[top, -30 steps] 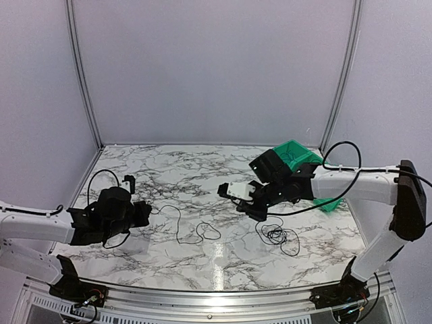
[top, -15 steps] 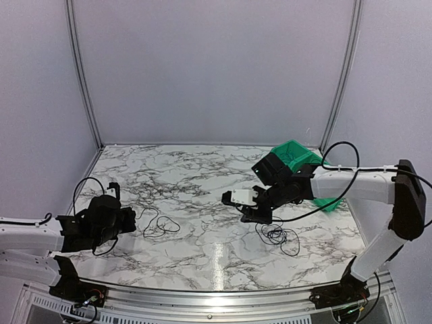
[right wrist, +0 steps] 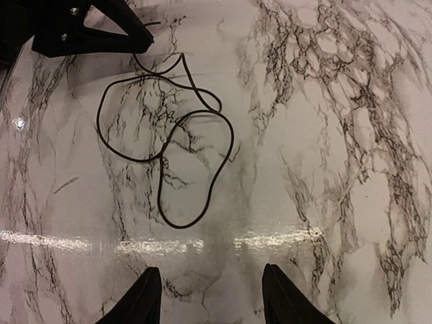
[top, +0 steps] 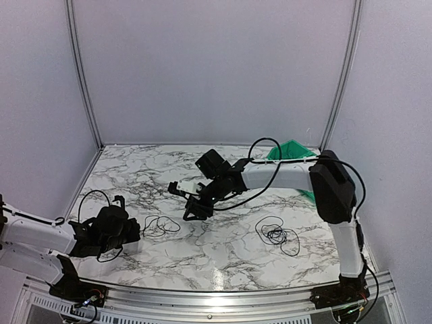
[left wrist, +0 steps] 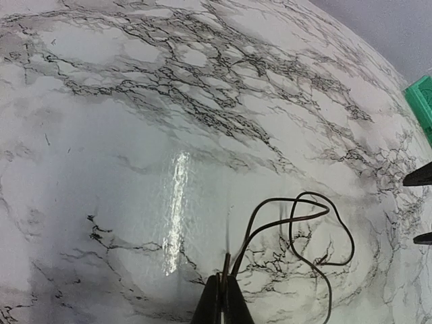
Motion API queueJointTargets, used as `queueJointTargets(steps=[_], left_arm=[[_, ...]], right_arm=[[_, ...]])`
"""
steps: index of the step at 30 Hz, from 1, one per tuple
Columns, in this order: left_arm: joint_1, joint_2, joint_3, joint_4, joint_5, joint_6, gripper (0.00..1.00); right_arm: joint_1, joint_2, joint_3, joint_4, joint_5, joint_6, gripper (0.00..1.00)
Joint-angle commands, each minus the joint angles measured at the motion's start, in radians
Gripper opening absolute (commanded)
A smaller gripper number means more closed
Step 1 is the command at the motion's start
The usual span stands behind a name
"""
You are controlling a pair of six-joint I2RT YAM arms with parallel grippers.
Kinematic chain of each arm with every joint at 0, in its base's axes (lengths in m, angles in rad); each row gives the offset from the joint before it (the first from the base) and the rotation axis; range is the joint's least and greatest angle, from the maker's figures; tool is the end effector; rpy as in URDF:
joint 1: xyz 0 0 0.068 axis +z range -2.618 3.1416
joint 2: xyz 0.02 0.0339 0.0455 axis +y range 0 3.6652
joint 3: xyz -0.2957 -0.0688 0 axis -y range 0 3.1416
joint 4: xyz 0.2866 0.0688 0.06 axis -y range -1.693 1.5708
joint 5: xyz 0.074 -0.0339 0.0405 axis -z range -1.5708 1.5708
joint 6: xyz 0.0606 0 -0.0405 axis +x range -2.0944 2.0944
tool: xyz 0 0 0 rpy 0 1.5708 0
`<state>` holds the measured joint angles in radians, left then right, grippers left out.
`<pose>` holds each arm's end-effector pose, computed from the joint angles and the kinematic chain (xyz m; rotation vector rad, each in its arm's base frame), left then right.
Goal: Untangle the cables
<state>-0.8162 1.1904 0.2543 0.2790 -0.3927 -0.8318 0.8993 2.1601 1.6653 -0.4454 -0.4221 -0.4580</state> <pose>0.1754 -0.1527 0.1135 -0.2327 2.2021 -0.4972 0.3173 0.4392 0.1716 -1.7245 1.8570 0.7090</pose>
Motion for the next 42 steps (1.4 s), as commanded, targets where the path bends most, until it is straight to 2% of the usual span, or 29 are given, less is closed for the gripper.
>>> queueJointTargets(steps=[1, 12, 14, 15, 17, 18, 22, 30, 38, 40, 42], left_arm=[[0.005, -0.012, -0.024, 0.038, 0.003, -0.016, 0.0], [0.006, -0.002, -0.026, 0.047, 0.014, -0.016, 0.0], [0.005, -0.006, -0.024, 0.048, 0.014, -0.013, 0.0], [0.005, -0.01, -0.024, 0.046, 0.012, -0.01, 0.0], [0.006, -0.028, -0.022, 0.045, 0.006, 0.004, 0.0], [0.005, -0.041, -0.02, 0.043, 0.0, 0.015, 0.0], [0.005, -0.132, -0.007, -0.046, -0.068, 0.035, 0.0], [0.006, -0.32, -0.027, -0.213, -0.186, -0.02, 0.0], [0.009, -0.405, -0.027, -0.324, -0.262, -0.036, 0.0], [0.01, -0.411, -0.029, -0.322, -0.256, -0.038, 0.0], [0.01, -0.405, -0.034, -0.252, -0.211, -0.005, 0.0]], right_arm=[[0.021, 0.127, 0.147, -0.024, -0.089, 0.069, 0.53], [0.048, 0.349, 0.375, -0.001, -0.093, 0.176, 0.54], [0.05, 0.378, 0.396, -0.005, -0.096, 0.193, 0.44], [0.05, 0.386, 0.4, -0.009, -0.095, 0.201, 0.35], [0.049, 0.379, 0.395, -0.03, -0.082, 0.191, 0.08], [0.045, 0.361, 0.378, -0.042, -0.065, 0.184, 0.0], [-0.027, 0.192, 0.209, -0.036, -0.014, 0.174, 0.0], [-0.327, -0.13, -0.093, -0.019, 0.115, 0.131, 0.0], [-0.583, -0.299, -0.202, 0.044, 0.323, 0.093, 0.0], [-0.631, -0.318, -0.206, 0.05, 0.324, 0.091, 0.0], [-0.662, -0.332, -0.199, 0.035, 0.299, 0.09, 0.0]])
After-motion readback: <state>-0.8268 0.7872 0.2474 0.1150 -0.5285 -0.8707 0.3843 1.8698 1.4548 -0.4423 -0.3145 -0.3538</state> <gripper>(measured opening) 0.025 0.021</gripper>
